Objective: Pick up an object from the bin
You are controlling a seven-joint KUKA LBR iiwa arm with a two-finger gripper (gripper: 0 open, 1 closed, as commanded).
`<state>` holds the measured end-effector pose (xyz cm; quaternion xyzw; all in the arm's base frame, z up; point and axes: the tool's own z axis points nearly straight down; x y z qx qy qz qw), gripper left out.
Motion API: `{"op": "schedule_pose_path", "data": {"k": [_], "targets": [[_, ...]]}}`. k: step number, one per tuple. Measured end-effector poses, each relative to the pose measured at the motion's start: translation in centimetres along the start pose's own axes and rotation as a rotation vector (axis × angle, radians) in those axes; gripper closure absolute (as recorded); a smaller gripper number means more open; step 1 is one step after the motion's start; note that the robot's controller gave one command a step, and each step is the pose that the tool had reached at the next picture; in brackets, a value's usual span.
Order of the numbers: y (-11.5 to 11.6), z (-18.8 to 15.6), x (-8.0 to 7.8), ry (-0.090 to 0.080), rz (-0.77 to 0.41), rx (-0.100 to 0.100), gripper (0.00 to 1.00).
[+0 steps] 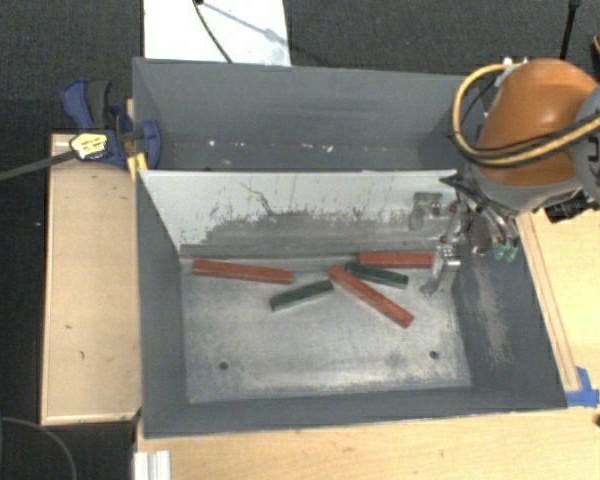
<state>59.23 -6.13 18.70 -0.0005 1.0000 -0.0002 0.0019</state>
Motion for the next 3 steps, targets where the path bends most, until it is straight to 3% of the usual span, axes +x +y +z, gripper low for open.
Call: {"op": "schedule_pose_path", "data": {"k": [1, 2, 3], "targets": [[2.6, 12.1, 2.7, 0.007, 0.002, -0.002, 0.00], [2.5, 11.3, 2.2, -0.007, 0.002, -0.001, 1.00], [3.6, 11.1, 6.0, -0.018, -0.299, 0.003, 1.00]]}}
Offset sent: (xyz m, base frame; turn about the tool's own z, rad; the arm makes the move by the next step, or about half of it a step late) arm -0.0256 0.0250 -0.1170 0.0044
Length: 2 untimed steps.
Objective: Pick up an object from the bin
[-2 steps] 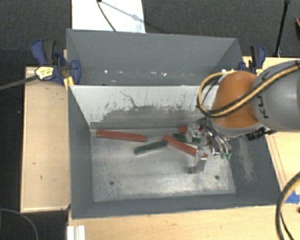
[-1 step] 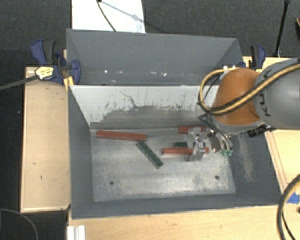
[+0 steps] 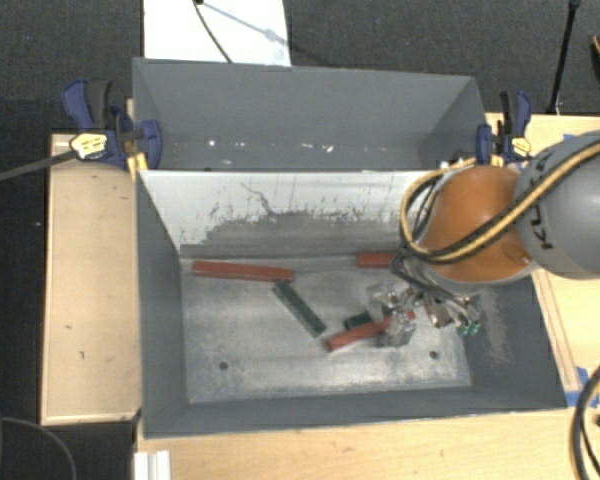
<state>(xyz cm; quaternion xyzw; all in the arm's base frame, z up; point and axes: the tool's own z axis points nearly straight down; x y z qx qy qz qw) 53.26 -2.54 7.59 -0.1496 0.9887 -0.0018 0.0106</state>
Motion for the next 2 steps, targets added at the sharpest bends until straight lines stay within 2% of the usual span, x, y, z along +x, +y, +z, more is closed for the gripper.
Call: {"op": "schedule_pose_path", "data": {"k": [1, 2], "targets": [[0.2, 0.5, 0.5, 0.016, 0.000, -0.006, 0.00], [-3.1, 0.6, -3.0, 0.014, -0.027, -0.005, 0.00]]}}
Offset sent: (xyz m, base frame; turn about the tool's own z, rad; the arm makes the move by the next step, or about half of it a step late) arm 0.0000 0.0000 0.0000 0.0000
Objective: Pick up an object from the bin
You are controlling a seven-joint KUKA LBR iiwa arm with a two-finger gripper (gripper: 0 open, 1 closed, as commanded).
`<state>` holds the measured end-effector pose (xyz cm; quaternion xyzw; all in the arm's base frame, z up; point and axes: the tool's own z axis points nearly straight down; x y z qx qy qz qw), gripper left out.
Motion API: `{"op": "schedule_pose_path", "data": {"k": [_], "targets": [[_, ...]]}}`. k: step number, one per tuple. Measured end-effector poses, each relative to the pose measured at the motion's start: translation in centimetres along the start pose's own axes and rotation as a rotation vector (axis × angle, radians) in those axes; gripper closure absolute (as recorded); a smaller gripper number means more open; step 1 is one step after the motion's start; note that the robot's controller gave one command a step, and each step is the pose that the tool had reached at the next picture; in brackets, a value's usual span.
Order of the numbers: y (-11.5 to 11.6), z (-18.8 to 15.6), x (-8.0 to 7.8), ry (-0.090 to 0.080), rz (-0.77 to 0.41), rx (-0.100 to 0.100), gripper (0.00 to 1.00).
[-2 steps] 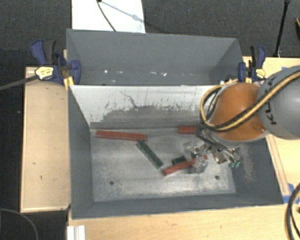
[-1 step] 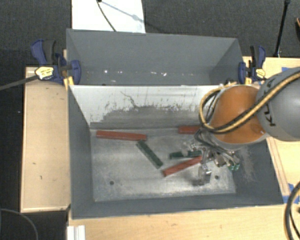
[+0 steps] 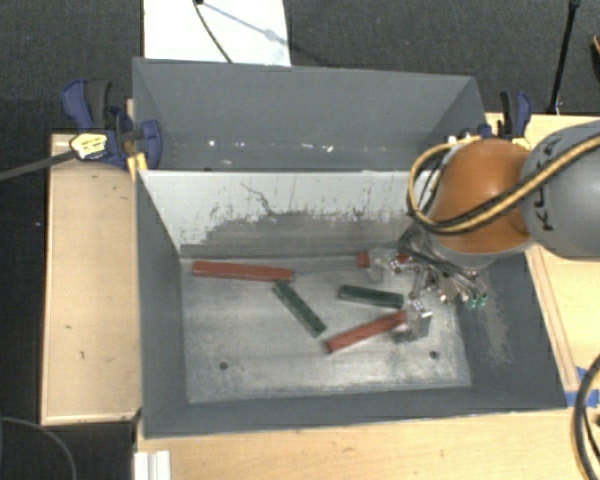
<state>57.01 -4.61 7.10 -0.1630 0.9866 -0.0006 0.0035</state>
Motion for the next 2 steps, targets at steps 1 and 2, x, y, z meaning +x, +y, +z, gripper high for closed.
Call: {"op": "schedule_pose_path", "data": {"k": [1, 2], "targets": [[0.2, 0.0, 0.1, 0.004, 0.000, -0.002, 1.00], [1.1, -22.3, 0.5, -0.006, 0.012, 0.002, 1.00]]}}
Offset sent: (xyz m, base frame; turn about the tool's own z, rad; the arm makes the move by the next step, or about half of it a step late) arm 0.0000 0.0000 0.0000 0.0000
